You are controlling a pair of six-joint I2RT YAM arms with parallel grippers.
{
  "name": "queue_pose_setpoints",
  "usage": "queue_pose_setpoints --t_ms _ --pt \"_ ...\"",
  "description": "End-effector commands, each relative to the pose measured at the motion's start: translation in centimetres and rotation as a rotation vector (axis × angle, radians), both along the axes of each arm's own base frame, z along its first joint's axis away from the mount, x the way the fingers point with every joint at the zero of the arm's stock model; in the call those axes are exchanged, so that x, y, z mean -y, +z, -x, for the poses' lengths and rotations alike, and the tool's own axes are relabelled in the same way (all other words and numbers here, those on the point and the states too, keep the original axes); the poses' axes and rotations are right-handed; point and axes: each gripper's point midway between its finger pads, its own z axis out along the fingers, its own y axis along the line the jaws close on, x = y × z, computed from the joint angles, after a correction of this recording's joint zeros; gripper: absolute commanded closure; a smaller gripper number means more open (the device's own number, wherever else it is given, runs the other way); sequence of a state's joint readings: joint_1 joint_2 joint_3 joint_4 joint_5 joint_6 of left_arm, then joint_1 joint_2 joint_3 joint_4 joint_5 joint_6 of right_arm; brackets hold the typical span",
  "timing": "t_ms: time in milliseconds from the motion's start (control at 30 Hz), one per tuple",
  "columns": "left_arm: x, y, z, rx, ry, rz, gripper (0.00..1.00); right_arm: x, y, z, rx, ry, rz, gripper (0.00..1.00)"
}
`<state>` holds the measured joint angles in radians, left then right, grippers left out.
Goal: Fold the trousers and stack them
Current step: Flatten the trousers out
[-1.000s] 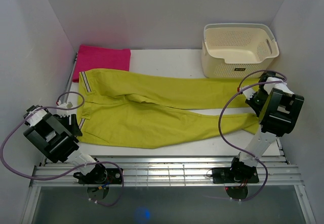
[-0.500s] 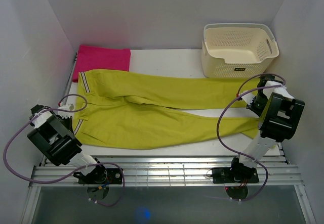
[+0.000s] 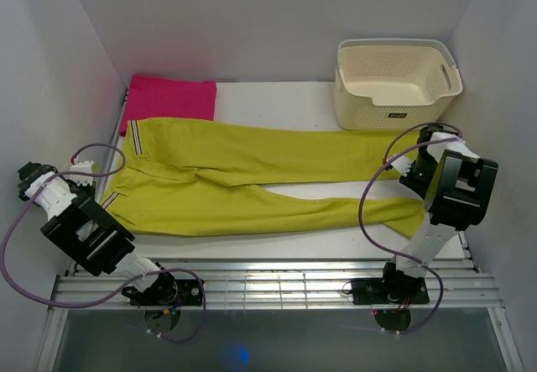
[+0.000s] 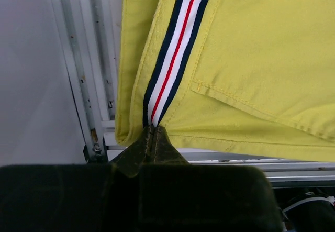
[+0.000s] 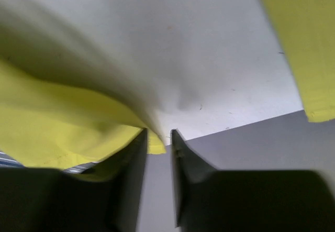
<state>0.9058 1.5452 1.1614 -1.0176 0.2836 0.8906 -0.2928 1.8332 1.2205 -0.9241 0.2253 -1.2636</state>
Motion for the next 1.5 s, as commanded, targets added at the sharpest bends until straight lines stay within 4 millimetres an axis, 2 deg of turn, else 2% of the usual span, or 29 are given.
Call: queue_pose_setpoints --t_ms 0,33,67,133,167,200,233,267,300,367,400,433,467,500,567,600,667,800,933,1033,1167,1267,1367,1400,1467 --pt "-3.4 1.4 -0.8 0.034 0.02 -0.124 1.0 0.7 0.8 -4.2 0.114 -0.022 0.069 0.61" --pt "-3.2 1.2 -0.9 0.036 0.036 -0.108 1.0 -0.2 1.4 -5.8 0.16 -0.028 0.04 0.54" --pt "-3.0 1.0 -0.9 0.037 0.045 -0.098 1.0 -0.5 2.1 -6.4 0.185 -0.041 0.03 0.44" --pt "-2.6 1.0 -1.1 0.05 0.057 -0.078 1.0 -1.3 4.0 -7.3 0.241 -0.075 -0.01 0.41" --pt "-2.3 0.9 -1.0 0.05 0.059 -0.07 1.0 -1.1 5.4 -7.9 0.279 -0.08 -0.011 0.34" --pt "-2.1 0.8 -1.1 0.053 0.059 -0.062 1.0 -0.8 7.2 -7.8 0.326 -0.084 -0.008 0.32" --pt "-1.9 0.7 -1.0 0.052 0.057 -0.059 1.0 -0.8 8.1 -7.5 0.345 -0.087 -0.02 0.3" --pt "-1.7 0.4 -0.8 0.047 0.055 -0.052 1.0 -0.7 8.6 -6.7 0.349 -0.094 -0.029 0.27" --pt "-1.5 0.3 -0.7 0.046 0.055 -0.049 1.0 0.0 10.0 -5.6 0.378 -0.122 -0.034 0.27" --pt "-1.3 0.1 -0.6 0.046 0.055 -0.041 1.0 -1.1 9.1 -1.5 0.283 -0.164 -0.116 0.27" --pt "-1.1 -0.1 -0.5 0.045 0.054 -0.036 1.0 -0.5 9.5 0.7 0.277 -0.196 -0.131 0.27" --pt "-0.9 -0.2 -0.5 0.046 0.053 -0.03 1.0 -0.9 9.1 2.1 0.263 -0.211 -0.167 0.28" --pt "-0.8 -0.3 -0.5 0.044 0.053 -0.026 1.0 -0.9 7.4 4.1 0.227 -0.244 -0.175 0.28" --pt "-0.7 -0.4 -0.5 0.042 0.055 -0.023 1.0 0.0 7.3 5.5 0.242 -0.294 -0.157 0.29" --pt "-0.7 -0.5 -0.4 0.036 0.053 -0.025 1.0 0.8 6.2 7.0 0.237 -0.349 -0.15 0.3" --pt "-0.6 -0.6 -0.3 0.036 0.053 -0.021 1.0 1.5 5.4 8.6 0.223 -0.412 -0.151 0.3" --pt "-0.7 -0.7 -0.3 0.036 0.052 -0.025 1.0 2.0 4.4 9.9 0.209 -0.51 -0.166 0.31" --pt "-0.6 -0.6 -0.5 0.045 0.059 -0.016 1.0 1.6 3.1 10.5 0.208 -0.657 -0.205 0.35" --pt "-0.7 -0.5 -0.5 0.048 0.061 -0.021 1.0 -0.5 1.2 12.1 0.153 -0.751 -0.251 0.38" --pt "-0.6 -0.4 -0.5 0.053 0.058 -0.023 1.0 -1.0 0.3 13.2 0.141 -0.818 -0.235 0.38" --pt "-0.3 -0.5 -0.4 0.056 0.058 -0.017 1.0 -1.7 -0.9 15.1 0.133 -0.901 -0.21 0.32" --pt "-0.2 -0.7 -0.4 0.057 0.056 -0.016 1.0 -1.6 -1.7 15.7 0.14 -0.936 -0.178 0.26" --pt "0.0 -1.0 -0.3 0.054 0.058 -0.014 1.0 -1.6 -2.5 15.8 0.134 -0.966 -0.179 0.26" --pt "0.0 -1.0 -0.3 0.054 0.06 -0.014 1.0 -1.7 -2.7 15.9 0.125 -0.972 -0.182 0.26" --pt "-0.1 -1.1 -0.4 0.057 0.062 -0.014 1.0 -1.7 -3.3 16.0 0.098 -0.975 -0.188 0.38"
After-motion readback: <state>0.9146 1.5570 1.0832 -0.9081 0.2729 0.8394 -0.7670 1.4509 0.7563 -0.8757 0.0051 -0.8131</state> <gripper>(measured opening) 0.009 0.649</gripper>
